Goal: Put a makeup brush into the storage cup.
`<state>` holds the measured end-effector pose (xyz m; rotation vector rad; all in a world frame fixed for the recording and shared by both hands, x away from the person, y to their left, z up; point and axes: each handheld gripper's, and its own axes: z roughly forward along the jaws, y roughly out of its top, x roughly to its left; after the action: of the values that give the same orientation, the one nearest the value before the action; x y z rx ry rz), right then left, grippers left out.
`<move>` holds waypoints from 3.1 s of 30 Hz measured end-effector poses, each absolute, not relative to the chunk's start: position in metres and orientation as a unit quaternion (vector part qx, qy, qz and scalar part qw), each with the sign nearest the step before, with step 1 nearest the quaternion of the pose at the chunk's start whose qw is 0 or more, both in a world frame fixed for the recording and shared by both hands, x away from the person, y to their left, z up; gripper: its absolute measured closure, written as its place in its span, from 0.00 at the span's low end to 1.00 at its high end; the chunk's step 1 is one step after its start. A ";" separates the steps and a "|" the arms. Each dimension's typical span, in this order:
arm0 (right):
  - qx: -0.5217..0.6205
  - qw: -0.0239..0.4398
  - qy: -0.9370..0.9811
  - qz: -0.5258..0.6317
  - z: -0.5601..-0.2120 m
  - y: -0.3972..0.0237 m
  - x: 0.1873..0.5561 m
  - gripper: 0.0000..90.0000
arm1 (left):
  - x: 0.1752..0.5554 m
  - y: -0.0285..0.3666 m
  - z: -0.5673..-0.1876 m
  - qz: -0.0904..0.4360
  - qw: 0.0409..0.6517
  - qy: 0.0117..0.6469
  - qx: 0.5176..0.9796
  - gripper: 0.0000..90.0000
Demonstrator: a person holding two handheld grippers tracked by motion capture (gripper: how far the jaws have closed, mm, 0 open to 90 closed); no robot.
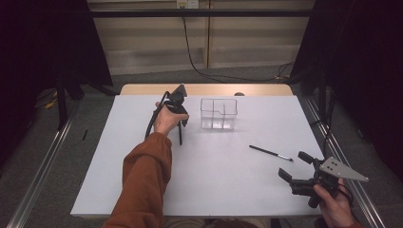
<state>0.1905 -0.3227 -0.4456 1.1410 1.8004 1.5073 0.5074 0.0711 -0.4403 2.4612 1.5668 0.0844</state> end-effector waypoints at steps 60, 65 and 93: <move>0.422 0.258 0.672 0.552 -0.447 -0.322 0.190 0.00 | 0.504 0.096 -0.433 0.045 0.169 0.552 0.815 0.94; 0.422 0.257 0.672 0.551 -0.447 -0.322 0.190 0.00 | 0.501 0.099 -0.426 0.055 0.201 0.528 0.823 0.94; 0.424 0.257 0.670 0.552 -0.447 -0.322 0.191 0.00 | 0.482 0.126 -0.406 0.094 0.332 0.503 0.792 0.94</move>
<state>0.1907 -0.3217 -0.4471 1.1514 1.8180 1.4974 0.4816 0.1256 -0.4059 2.0692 1.3147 0.2469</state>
